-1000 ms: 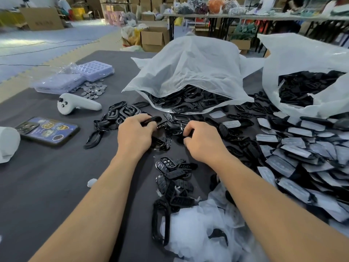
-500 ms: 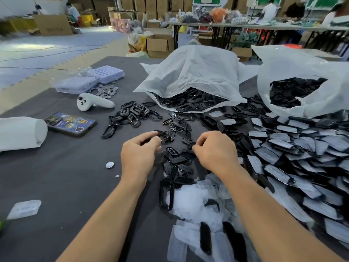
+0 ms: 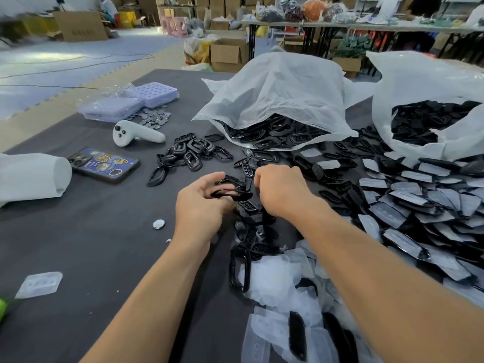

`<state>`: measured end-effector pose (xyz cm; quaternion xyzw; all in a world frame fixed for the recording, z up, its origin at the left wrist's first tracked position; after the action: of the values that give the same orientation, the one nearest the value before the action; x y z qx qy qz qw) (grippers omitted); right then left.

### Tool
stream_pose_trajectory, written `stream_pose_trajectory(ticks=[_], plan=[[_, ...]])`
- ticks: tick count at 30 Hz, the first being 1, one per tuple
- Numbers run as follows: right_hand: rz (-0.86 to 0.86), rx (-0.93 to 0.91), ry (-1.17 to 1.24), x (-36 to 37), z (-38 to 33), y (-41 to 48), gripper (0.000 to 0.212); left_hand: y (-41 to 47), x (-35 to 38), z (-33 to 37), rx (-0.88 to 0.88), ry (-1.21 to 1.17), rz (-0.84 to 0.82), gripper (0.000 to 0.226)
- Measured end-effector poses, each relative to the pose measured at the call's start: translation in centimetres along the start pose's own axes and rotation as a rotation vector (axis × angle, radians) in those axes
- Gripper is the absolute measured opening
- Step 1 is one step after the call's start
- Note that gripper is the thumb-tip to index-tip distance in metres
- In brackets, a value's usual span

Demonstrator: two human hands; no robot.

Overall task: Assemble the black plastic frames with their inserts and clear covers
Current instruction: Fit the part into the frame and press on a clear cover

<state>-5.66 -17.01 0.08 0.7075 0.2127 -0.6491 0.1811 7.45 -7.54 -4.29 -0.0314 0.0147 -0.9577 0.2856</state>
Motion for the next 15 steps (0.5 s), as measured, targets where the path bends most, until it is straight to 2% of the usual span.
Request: stream_pose_trajectory(ticks=[6,9,11,12,14,15], plan=[[-0.005,-0.017,0.006,-0.5,1.1,-2.2,0.025,-0.2,0.8,0.0,-0.055,-0.072,-0.034,0.029],[0.176,-0.01,0.236,-1.8,1.9,-4.2,0.025,-0.8,1.1,0.0,-0.065,-0.102,-0.037,0.025],[0.347,0.134,0.688,-2.6,3.6,-6.0,0.021,-1.1,1.3,0.2,-0.056,-0.117,-0.055,0.026],[0.386,0.22,1.057,-2.4,4.3,-7.2,0.02,-1.2,1.4,0.3,-0.049,-0.113,-0.065,0.027],[0.237,0.294,1.876,-0.8,3.4,-9.1,0.018,-1.4,1.6,0.6,-0.029,-0.104,-0.074,0.028],[0.153,0.291,2.132,0.1,2.5,-10.0,0.014,-1.6,1.7,0.6,-0.018,-0.097,-0.078,0.029]])
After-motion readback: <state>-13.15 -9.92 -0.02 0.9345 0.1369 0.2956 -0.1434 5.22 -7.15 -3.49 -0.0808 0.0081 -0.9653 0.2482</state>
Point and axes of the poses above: each hand's wrist, its own y-axis towards the middle knuckle, its own x-axis out of the palm, z = x × y, the point moved 4 cm from there along y, towards the middle knuckle, and after that the axes turned 3 degrees about -z, right-handed, at the moved point
